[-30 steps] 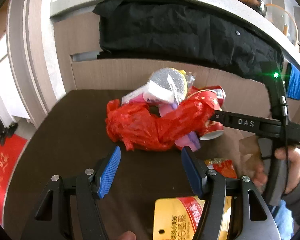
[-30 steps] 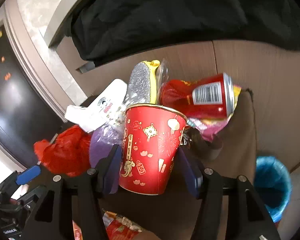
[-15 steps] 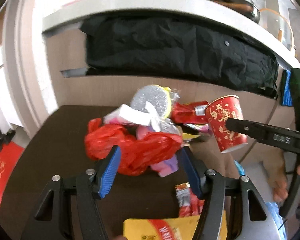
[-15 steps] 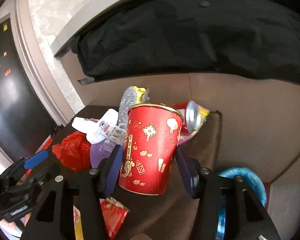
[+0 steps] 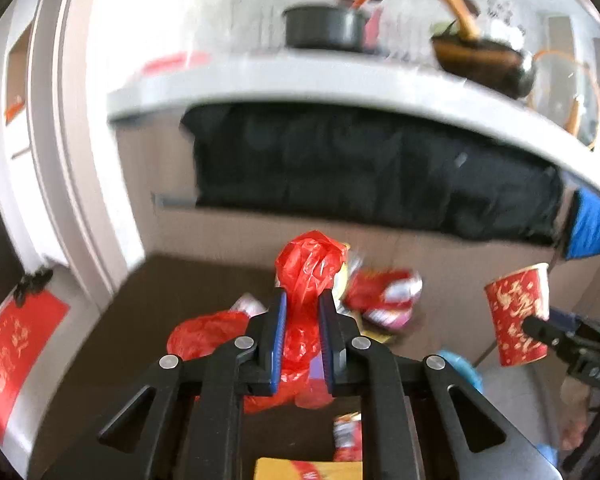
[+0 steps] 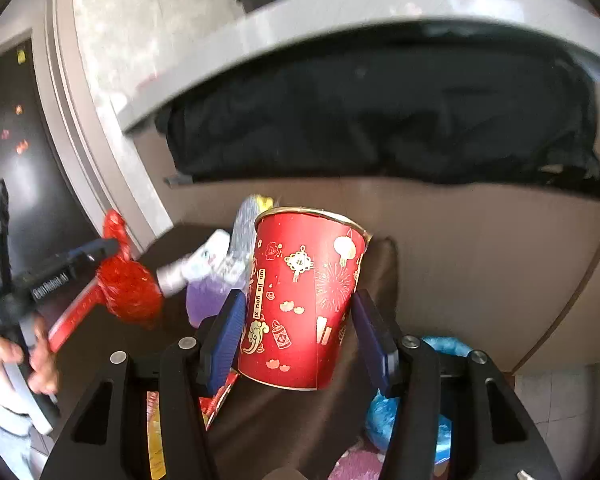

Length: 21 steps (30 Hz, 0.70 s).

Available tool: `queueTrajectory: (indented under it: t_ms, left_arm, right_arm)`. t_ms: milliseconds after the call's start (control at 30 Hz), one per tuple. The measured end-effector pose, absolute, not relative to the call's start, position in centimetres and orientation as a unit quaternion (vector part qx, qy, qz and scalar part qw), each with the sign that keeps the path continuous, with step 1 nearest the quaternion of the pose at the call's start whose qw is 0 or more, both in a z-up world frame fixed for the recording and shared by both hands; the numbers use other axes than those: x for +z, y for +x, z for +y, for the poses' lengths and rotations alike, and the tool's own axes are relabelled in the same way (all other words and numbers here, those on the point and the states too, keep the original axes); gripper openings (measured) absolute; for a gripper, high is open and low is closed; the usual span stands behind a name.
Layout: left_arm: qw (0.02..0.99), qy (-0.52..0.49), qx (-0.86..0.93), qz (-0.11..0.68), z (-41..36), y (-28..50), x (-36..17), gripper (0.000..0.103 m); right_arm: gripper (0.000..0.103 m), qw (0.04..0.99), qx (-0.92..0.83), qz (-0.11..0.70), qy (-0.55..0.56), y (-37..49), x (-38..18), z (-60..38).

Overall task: Collect trash
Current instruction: 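Carry cup and bag over the blue-lined bin and open both tools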

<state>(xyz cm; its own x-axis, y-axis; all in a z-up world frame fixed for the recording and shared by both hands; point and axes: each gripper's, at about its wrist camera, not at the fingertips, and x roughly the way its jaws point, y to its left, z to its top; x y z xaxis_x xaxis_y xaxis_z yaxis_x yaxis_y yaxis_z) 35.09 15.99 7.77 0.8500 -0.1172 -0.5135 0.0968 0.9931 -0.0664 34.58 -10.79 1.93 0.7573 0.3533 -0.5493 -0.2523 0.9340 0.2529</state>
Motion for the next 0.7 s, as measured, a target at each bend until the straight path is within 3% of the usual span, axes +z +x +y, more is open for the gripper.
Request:
queueTrajectory:
  t_ms: [200,333,467,700]
  left_arm:
    - [0.959,-0.039,-0.147,0.238,9.3,32.9,14.2,0.016]
    - [0.941,-0.063,-0.216,0.252,3.2,33.1,14.5,0.016]
    - [0.902,-0.096,-0.284,0.310,-3.0,34.9,10.4,0.016]
    - [0.835,-0.147,-0.294,0.441,-9.8,41.3,-3.9,0.016]
  right_arm:
    - [0.051,0.952,0.131,0.264,0.084,31.4,5.4,-17.2]
    - [0.051,0.958,0.099,0.256,0.079,29.9,5.7,-21.6]
    - [0.051,0.957,0.069,0.270,0.082,29.4,3.7,-25.8]
    - [0.051,0.933,0.053,0.341,0.103,31.5,-4.9,-29.8]
